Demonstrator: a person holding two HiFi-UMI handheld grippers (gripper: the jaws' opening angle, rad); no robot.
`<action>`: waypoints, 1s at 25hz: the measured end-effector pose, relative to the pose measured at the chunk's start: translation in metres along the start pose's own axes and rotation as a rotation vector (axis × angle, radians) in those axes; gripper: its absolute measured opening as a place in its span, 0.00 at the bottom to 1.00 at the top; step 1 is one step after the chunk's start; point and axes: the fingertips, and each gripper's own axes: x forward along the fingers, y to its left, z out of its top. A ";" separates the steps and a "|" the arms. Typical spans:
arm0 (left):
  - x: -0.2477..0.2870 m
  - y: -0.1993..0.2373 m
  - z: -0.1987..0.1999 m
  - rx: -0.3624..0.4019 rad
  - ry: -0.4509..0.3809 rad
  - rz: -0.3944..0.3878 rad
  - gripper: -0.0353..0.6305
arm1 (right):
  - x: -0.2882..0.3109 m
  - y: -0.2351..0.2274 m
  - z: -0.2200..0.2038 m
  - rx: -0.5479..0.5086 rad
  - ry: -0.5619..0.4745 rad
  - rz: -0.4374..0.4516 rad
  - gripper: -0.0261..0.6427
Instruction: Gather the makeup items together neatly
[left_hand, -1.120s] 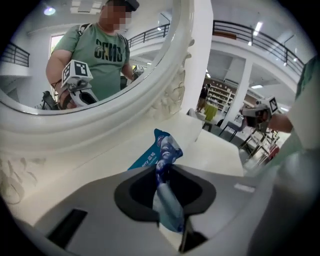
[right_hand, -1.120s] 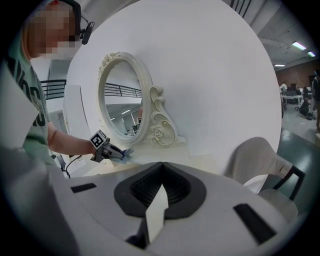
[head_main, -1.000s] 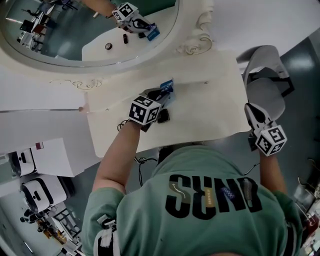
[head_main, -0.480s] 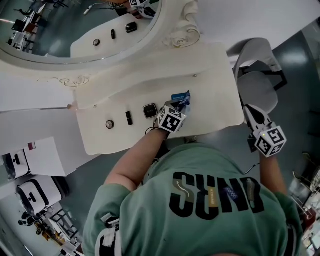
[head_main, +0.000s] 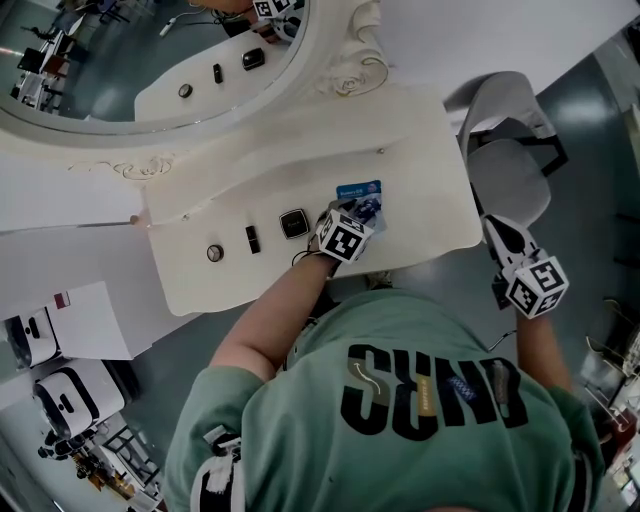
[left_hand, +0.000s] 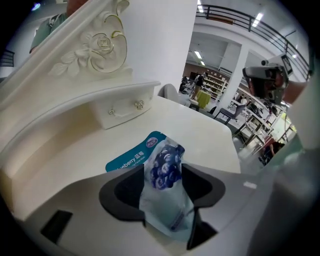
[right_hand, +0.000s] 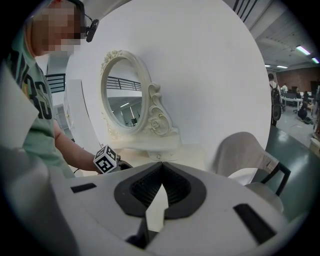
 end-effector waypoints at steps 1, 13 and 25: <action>0.000 -0.002 0.000 0.012 0.004 -0.004 0.42 | -0.001 0.000 0.000 0.000 -0.002 0.001 0.03; 0.004 -0.011 -0.004 0.082 0.022 0.027 0.50 | -0.001 0.014 0.004 -0.025 -0.007 0.023 0.03; -0.166 0.013 0.073 -0.046 -0.426 -0.011 0.54 | 0.033 0.064 0.049 -0.078 -0.095 0.149 0.03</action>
